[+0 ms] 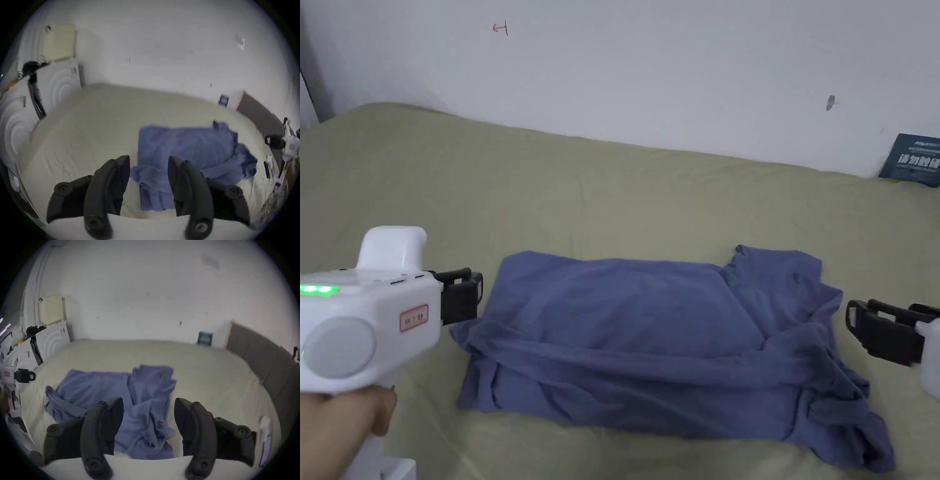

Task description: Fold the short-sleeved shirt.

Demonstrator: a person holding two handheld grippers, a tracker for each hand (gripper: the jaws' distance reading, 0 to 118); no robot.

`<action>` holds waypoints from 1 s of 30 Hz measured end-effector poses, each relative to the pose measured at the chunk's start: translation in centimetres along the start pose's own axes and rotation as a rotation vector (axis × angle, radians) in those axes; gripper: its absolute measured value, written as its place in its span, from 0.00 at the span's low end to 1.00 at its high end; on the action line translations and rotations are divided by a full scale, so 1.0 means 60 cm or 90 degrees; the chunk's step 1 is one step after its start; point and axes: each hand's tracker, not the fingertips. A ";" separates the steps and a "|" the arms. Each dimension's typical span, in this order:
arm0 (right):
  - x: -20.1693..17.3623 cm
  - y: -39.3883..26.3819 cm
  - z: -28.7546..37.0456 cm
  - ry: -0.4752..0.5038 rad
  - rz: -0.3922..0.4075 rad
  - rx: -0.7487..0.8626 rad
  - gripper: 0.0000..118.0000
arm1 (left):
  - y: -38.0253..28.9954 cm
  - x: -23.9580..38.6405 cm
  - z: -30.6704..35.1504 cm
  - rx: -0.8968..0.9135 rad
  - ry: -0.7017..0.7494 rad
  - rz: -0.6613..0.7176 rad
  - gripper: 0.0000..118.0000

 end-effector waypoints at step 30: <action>-0.065 -0.183 0.159 -0.018 -0.113 -0.087 0.00 | -0.161 0.034 -0.131 -0.197 0.064 0.033 0.83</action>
